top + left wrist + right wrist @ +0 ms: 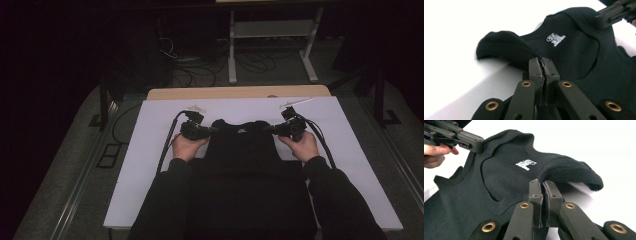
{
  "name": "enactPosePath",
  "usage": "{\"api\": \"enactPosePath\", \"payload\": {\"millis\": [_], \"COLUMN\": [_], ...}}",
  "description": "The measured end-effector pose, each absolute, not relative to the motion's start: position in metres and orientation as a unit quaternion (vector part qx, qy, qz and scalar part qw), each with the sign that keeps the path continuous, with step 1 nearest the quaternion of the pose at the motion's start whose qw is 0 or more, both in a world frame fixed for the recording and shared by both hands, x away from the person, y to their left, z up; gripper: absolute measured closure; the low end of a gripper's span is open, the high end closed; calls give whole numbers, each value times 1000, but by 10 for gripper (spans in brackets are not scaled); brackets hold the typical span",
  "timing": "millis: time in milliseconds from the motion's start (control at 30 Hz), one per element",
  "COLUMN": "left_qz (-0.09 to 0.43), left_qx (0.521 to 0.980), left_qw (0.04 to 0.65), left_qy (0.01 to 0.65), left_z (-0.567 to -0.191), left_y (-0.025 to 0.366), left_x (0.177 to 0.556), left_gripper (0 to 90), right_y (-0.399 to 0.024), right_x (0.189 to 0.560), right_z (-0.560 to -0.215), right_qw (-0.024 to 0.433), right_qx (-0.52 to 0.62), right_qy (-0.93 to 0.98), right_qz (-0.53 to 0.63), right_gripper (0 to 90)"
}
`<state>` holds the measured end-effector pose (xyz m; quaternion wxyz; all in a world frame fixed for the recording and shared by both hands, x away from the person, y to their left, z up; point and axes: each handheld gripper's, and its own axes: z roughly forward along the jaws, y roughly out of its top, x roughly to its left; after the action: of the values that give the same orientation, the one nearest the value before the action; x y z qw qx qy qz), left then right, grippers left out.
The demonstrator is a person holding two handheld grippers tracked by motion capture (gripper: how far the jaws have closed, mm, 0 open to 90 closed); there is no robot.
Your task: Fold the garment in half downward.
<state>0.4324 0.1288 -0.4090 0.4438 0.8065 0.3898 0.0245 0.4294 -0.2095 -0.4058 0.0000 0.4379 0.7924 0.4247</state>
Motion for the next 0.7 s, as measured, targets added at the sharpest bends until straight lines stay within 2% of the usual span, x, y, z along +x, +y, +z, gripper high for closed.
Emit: {"api": "enactPosePath", "payload": {"millis": [700], "left_qz": [19], "left_qx": [804], "left_qw": [456], "left_qy": [380], "left_z": [-378], "left_y": [142], "left_x": [416], "left_gripper": [863], "right_y": [-204], "right_x": [414], "right_z": [-371], "right_qw": [13], "right_qx": [412], "right_qy": [797], "right_qz": [442], "right_gripper": [839]}}
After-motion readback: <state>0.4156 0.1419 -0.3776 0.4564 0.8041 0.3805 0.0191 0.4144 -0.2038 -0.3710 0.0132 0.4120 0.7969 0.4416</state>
